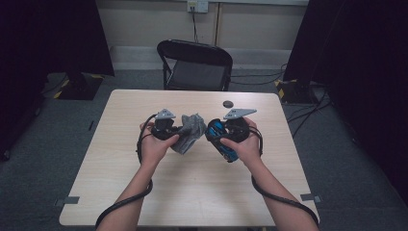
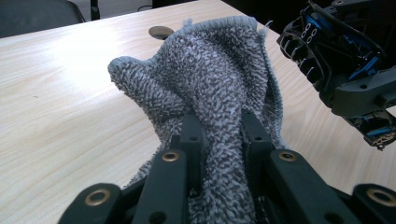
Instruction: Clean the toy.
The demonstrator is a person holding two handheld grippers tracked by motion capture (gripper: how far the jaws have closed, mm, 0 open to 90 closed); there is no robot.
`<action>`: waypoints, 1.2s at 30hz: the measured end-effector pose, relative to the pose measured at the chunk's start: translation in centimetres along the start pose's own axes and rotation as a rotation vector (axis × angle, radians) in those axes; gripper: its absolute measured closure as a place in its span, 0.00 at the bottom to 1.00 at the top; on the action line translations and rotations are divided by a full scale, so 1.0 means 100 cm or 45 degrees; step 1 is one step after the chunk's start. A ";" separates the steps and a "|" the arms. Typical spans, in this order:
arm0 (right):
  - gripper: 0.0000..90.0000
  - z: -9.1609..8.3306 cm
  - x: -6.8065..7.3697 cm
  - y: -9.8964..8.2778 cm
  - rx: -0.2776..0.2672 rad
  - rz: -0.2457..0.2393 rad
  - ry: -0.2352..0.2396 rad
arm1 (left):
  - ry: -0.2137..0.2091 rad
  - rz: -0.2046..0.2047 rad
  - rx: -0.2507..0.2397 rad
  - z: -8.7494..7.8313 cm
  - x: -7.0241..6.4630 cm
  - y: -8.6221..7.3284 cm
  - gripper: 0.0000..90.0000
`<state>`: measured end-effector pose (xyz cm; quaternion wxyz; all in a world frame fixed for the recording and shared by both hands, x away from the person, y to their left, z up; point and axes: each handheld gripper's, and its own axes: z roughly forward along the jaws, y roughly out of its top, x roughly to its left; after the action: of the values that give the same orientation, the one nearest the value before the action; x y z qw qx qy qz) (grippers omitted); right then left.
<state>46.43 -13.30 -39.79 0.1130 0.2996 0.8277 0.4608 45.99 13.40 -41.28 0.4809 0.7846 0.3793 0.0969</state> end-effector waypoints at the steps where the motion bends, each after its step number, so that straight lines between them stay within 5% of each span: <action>1: 0.29 0.000 0.000 0.000 0.003 -0.003 -0.004 | 0.001 0.000 -0.005 0.001 0.000 0.000 0.84; 18: 0.29 0.000 0.001 -0.004 0.016 -0.016 -0.013 | -0.024 -0.023 -0.039 0.002 -0.003 0.005 0.84; 36: 0.29 0.012 0.010 0.002 0.012 -0.036 -0.035 | -0.092 -0.013 -0.006 0.015 -0.015 -0.005 0.84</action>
<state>46.29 -11.80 -40.15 0.1293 0.2945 0.8325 0.4511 45.47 11.44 -42.13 0.4964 0.7845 0.3656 0.0670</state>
